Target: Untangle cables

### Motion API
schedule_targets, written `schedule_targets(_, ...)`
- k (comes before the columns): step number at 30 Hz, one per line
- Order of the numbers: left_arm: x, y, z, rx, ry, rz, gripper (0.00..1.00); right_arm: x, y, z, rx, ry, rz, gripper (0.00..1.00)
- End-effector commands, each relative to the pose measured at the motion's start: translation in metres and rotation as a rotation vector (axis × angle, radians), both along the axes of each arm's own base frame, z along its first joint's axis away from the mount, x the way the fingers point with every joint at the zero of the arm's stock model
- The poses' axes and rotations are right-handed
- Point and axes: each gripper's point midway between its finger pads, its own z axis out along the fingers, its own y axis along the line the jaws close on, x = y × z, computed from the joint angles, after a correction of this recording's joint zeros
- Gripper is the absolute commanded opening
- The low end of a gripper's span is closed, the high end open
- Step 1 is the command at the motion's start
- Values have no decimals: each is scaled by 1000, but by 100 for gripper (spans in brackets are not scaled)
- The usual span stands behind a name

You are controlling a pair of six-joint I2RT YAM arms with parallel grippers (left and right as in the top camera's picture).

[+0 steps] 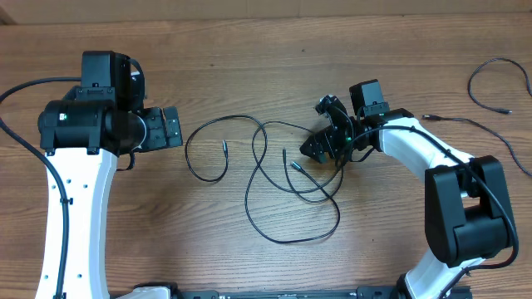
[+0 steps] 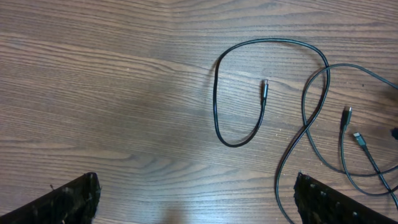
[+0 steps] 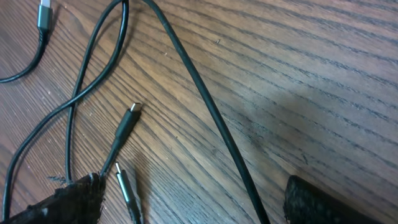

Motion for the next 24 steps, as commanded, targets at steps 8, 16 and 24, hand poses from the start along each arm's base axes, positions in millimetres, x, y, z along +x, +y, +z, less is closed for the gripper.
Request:
schedule_targets(8, 0, -1, 12, -3, -38, -18, 99, -19, -5, -15, -24, 56, 1, 59)
schedule_targets(16, 0, -1, 12, -3, -38, -18, 100, -20, 3, -8, 35, 91, -22, 4)
schedule_targets(24, 0, -1, 12, -3, -38, -18, 100, 6, 34, 76, 212, 100, 22, 4)
